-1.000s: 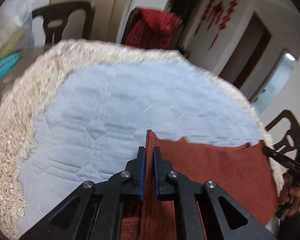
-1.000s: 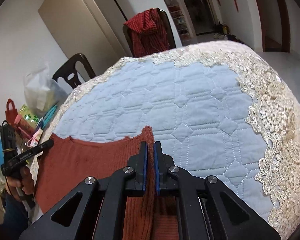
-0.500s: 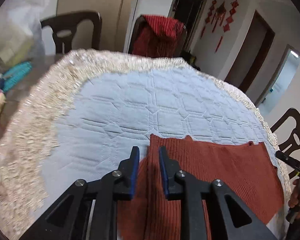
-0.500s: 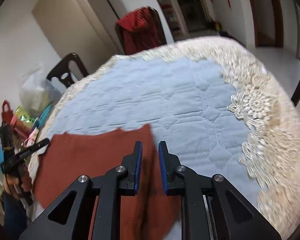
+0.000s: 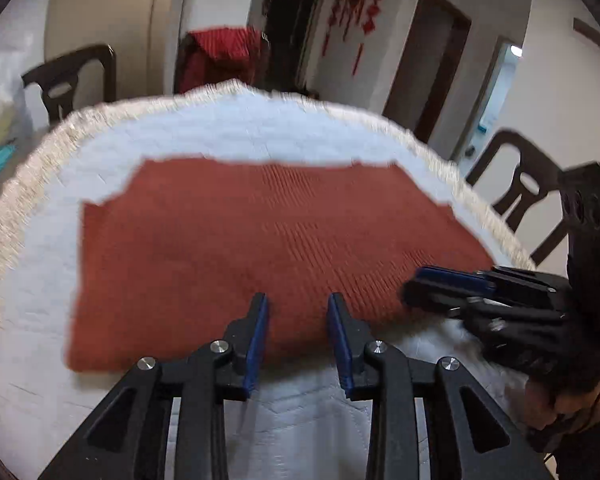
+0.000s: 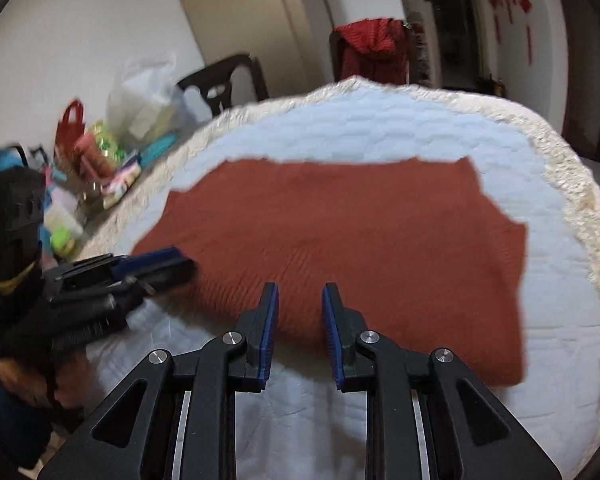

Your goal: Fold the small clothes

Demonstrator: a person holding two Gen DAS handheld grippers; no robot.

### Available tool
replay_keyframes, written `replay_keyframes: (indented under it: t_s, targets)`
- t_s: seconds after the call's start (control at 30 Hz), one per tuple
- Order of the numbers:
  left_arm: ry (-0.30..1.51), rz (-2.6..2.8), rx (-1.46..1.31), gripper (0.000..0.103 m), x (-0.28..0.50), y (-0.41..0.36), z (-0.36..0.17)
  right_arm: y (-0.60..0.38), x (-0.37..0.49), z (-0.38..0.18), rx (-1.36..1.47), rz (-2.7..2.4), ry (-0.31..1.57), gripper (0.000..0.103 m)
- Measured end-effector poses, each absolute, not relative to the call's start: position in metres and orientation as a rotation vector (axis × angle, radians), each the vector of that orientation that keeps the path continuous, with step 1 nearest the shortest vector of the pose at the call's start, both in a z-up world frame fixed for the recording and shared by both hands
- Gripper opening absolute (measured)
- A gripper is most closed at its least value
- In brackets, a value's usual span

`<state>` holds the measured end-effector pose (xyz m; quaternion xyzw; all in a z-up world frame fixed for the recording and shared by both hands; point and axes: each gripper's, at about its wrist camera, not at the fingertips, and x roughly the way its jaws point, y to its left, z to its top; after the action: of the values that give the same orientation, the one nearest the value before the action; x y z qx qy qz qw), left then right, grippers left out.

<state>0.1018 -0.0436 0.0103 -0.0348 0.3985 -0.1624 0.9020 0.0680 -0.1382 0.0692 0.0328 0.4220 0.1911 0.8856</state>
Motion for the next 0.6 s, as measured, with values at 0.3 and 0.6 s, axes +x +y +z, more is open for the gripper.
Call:
replay_keyframes:
  t_s: [0.3,0.6]
  targets:
    - [0.816,-0.282,-0.062,0.034,0.1,-0.038,0.019,-0.147,0.061,0.07,0.047,0.356,0.883,0.023]
    - [0.832,-0.138,-0.098,0.034,0.1,-0.003,0.009,-0.202,0.055,0.062,0.17,0.224,0.894,0.023]
